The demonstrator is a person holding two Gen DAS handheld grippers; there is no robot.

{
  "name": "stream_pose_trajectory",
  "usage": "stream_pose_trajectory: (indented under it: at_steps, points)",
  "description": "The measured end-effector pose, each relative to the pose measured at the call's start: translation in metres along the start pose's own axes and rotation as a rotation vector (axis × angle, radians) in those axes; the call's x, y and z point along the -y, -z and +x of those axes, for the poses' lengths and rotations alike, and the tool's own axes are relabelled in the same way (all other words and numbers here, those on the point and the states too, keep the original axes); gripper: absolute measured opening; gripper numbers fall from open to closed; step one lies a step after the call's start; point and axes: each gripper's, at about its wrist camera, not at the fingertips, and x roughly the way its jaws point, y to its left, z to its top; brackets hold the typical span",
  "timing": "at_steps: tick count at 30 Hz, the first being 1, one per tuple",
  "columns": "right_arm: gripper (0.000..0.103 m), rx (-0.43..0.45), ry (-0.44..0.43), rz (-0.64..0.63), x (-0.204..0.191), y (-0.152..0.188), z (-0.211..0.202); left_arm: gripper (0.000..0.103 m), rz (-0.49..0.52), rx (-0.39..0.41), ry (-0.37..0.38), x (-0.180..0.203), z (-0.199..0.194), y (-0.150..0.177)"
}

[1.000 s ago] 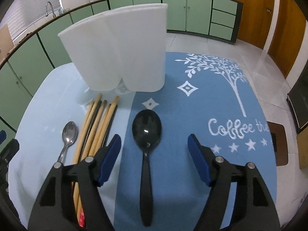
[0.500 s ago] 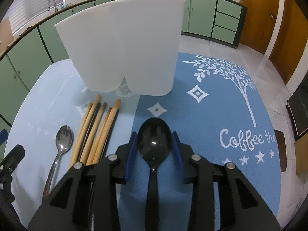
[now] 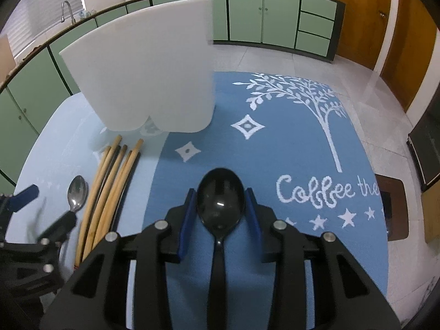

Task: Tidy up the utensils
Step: 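Close the right gripper on the black spoon and lift it while the left gripper grasps the metal spoon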

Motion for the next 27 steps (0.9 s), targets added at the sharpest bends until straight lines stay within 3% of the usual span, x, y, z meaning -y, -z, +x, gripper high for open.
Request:
stream_pose_trajectory:
  at_steps: [15,18,23,27]
  points:
    - [0.037,-0.021,0.006,-0.032,0.003,-0.004,0.006,0.095,-0.044,-0.033,0.006,-0.005,0.019,-0.019]
    - [0.038,-0.035,-0.008,-0.020,0.007,-0.005,0.006,0.088,-0.053,-0.024,0.031,-0.007,0.018,-0.018]
    - [0.038,-0.063,0.007,-0.029,0.005,-0.009,0.010,0.060,-0.032,-0.009,0.053,-0.001,0.014,-0.021]
    - [0.039,-0.079,0.020,-0.029,0.004,-0.012,0.012,0.048,-0.011,-0.004,0.057,0.006,0.011,-0.022]
